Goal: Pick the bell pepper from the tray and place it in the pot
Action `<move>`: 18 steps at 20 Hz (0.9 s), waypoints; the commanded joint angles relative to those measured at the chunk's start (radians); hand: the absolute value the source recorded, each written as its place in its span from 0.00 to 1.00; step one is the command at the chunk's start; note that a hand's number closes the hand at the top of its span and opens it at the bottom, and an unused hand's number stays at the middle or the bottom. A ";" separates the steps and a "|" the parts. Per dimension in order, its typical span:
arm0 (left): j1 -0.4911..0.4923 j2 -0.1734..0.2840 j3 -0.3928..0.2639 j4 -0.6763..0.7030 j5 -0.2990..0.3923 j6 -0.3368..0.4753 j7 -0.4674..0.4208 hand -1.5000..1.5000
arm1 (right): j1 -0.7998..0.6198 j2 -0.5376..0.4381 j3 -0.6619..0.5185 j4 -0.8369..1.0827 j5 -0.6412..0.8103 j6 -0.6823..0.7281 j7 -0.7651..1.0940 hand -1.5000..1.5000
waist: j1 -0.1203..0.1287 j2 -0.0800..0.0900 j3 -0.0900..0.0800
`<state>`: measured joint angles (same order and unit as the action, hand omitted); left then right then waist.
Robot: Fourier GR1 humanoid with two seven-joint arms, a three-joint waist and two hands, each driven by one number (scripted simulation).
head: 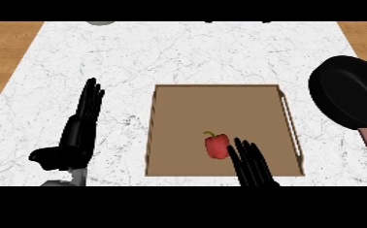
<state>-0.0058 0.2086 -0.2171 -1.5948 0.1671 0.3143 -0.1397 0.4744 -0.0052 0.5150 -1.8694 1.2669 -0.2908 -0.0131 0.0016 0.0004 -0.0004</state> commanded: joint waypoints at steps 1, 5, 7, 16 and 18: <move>-0.045 -0.009 0.067 0.120 0.031 -0.073 -0.059 0.50 | -0.091 -0.026 -0.062 0.073 -0.062 0.024 -0.007 0.00 | -0.004 0.000 0.000; -0.064 -0.032 0.058 0.042 -0.019 -0.055 0.028 0.50 | -0.155 0.005 -0.027 0.120 -0.033 0.021 0.063 0.00 | -0.003 -0.001 0.000; -0.052 -0.063 0.057 0.111 -0.038 -0.052 -0.043 0.50 | -0.182 0.005 0.025 0.190 -0.016 -0.062 0.119 0.00 | -0.003 0.000 0.000; -0.063 -0.043 0.119 0.038 -0.039 -0.103 0.044 0.50 | -0.324 0.005 0.054 0.325 -0.029 -0.104 0.230 0.00 | -0.001 0.000 0.000; -0.019 -0.081 0.088 -0.007 -0.078 -0.074 0.056 0.50 | -0.360 0.005 -0.041 0.322 -0.106 -0.058 0.148 0.00 | -0.001 -0.001 0.001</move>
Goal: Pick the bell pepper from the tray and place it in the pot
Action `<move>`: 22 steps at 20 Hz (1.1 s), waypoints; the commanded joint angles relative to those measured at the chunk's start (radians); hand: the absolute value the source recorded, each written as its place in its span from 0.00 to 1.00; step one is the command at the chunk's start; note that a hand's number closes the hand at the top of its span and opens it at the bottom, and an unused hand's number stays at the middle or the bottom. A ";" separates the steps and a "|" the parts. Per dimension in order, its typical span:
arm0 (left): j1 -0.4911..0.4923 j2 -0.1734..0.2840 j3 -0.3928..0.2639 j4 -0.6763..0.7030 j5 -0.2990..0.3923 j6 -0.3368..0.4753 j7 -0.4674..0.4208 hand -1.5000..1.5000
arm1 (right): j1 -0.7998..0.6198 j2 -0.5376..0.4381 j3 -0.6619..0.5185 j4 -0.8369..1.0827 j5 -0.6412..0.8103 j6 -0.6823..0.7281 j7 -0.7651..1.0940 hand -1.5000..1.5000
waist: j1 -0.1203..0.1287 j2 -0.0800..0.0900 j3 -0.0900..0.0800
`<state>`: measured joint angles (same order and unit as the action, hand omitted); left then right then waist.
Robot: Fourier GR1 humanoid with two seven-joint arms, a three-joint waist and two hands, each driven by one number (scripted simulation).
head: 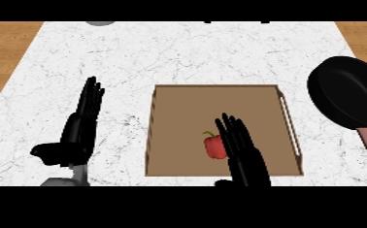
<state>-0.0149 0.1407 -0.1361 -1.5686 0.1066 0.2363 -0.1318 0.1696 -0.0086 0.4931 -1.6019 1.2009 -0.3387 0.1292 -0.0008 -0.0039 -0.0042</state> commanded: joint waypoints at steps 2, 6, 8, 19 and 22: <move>0.019 -0.029 -0.015 -0.032 -0.040 0.007 0.027 0.50 | -0.067 -0.007 -0.044 0.098 -0.044 -0.008 -0.049 0.00 | 0.002 0.004 0.004; 0.000 -0.013 0.009 -0.027 -0.030 -0.009 0.024 0.50 | -0.017 0.007 0.021 0.019 0.095 -0.155 -0.041 1.00 | -0.001 0.003 0.004; 0.041 -0.030 -0.004 -0.075 -0.043 -0.002 0.024 0.50 | -0.078 0.001 -0.042 0.087 0.050 -0.177 -0.076 1.00 | 0.003 0.003 0.004; -0.010 -0.047 -0.006 0.012 -0.065 -0.026 -0.005 0.50 | -0.341 0.008 -0.217 0.246 -0.001 0.267 0.207 1.00 | 0.037 0.022 0.000; -0.062 -0.046 0.021 0.040 -0.052 -0.029 -0.006 0.50 | -0.511 0.008 -0.285 0.311 -0.023 0.442 0.322 1.00 | 0.038 0.021 0.001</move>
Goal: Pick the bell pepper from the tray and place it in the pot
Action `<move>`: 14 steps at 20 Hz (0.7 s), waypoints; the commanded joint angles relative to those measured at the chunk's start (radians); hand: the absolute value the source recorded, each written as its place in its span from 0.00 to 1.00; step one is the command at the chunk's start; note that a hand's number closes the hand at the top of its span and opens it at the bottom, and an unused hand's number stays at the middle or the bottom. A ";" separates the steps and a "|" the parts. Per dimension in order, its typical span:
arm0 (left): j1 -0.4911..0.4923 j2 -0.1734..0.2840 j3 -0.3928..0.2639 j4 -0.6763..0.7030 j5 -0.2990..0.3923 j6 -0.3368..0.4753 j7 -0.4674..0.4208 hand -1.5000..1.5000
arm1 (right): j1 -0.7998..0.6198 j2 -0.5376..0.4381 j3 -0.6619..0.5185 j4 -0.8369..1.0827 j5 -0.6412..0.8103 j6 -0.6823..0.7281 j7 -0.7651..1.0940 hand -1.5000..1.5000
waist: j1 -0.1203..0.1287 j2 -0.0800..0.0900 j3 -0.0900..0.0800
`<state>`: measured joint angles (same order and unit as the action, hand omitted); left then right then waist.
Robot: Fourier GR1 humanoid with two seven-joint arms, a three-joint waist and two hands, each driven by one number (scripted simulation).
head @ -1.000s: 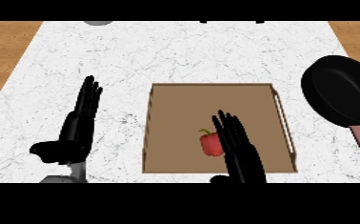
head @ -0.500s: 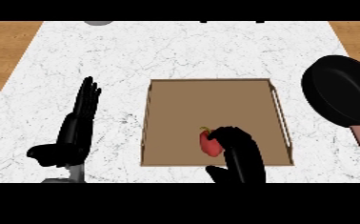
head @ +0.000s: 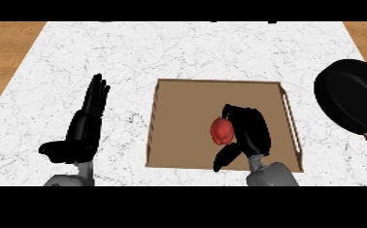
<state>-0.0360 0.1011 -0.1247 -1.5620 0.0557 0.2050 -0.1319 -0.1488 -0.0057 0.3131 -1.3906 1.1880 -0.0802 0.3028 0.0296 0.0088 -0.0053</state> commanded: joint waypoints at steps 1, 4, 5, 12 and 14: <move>0.013 0.005 -0.013 -0.021 -0.001 -0.012 0.016 0.50 | -0.266 -0.001 -0.152 0.096 -0.025 0.242 0.169 1.00 | 0.010 -0.002 0.004; -0.001 -0.027 -0.005 0.021 -0.001 0.002 -0.018 0.50 | -0.414 -0.007 -0.191 0.226 0.002 0.176 0.162 1.00 | -0.014 -0.005 0.005; 0.018 -0.011 -0.008 -0.010 -0.010 0.002 0.006 0.50 | -0.488 -0.023 -0.227 0.243 -0.007 0.183 0.167 1.00 | -0.008 -0.005 0.005; 0.017 -0.013 0.028 0.028 0.008 -0.007 -0.022 0.50 | -0.512 0.002 -0.151 0.096 0.111 0.019 0.260 1.00 | -0.026 -0.009 0.005; 0.068 -0.036 -0.013 -0.012 -0.026 0.018 -0.034 0.50 | -0.559 -0.022 -0.157 0.037 0.144 0.077 0.322 1.00 | -0.026 -0.012 0.005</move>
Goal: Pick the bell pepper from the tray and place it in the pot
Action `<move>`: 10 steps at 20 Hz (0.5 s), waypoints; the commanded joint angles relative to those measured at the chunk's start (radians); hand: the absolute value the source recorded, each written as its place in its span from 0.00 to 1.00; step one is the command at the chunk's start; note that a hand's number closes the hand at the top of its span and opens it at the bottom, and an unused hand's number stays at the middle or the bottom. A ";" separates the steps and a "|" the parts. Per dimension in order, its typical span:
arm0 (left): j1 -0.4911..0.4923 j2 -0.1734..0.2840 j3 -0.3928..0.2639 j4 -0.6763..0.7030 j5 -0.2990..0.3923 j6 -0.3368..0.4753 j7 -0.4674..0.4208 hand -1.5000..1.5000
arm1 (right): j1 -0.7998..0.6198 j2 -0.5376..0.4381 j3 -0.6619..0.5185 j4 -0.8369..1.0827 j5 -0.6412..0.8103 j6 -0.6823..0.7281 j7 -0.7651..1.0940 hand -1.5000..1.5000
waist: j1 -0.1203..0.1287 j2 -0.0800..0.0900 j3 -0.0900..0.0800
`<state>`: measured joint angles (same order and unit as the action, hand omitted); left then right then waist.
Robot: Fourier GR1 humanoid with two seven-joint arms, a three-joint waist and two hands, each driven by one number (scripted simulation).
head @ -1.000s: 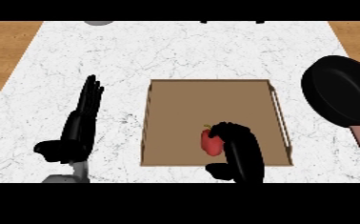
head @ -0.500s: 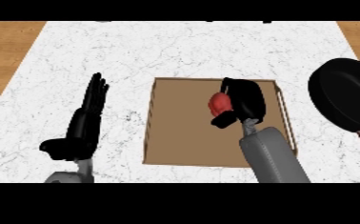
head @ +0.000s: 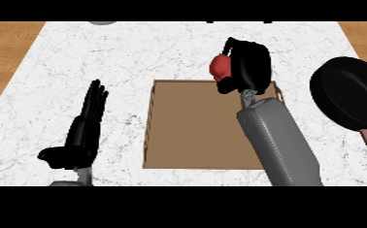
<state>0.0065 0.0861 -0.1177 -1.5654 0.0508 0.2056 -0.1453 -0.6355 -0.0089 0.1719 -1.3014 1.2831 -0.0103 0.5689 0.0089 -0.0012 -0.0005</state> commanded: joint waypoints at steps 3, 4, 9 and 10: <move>-0.033 -0.005 0.014 -0.007 0.005 0.004 0.042 0.50 | -0.051 -0.024 0.016 -0.154 0.121 0.097 0.159 1.00 | -0.015 -0.003 0.000; -0.012 0.021 0.017 -0.056 0.004 -0.006 0.068 0.50 | -0.069 0.003 0.017 -0.168 0.140 0.113 0.209 1.00 | -0.010 -0.003 0.000; -0.023 0.007 0.039 0.007 0.009 -0.017 0.019 0.50 | 0.007 -0.057 -0.017 -0.226 0.182 0.074 0.222 1.00 | -0.012 0.000 0.000; -0.030 -0.014 0.005 0.019 -0.032 0.011 0.025 0.50 | -0.048 -0.089 -0.084 -0.192 0.151 0.098 0.211 1.00 | -0.011 0.001 0.000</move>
<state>-0.0021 0.0904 -0.1004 -1.5747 0.0491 0.1961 -0.1231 -0.6802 -0.0570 0.1407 -1.4687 1.4217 0.0764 0.7604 -0.0001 -0.0021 -0.0004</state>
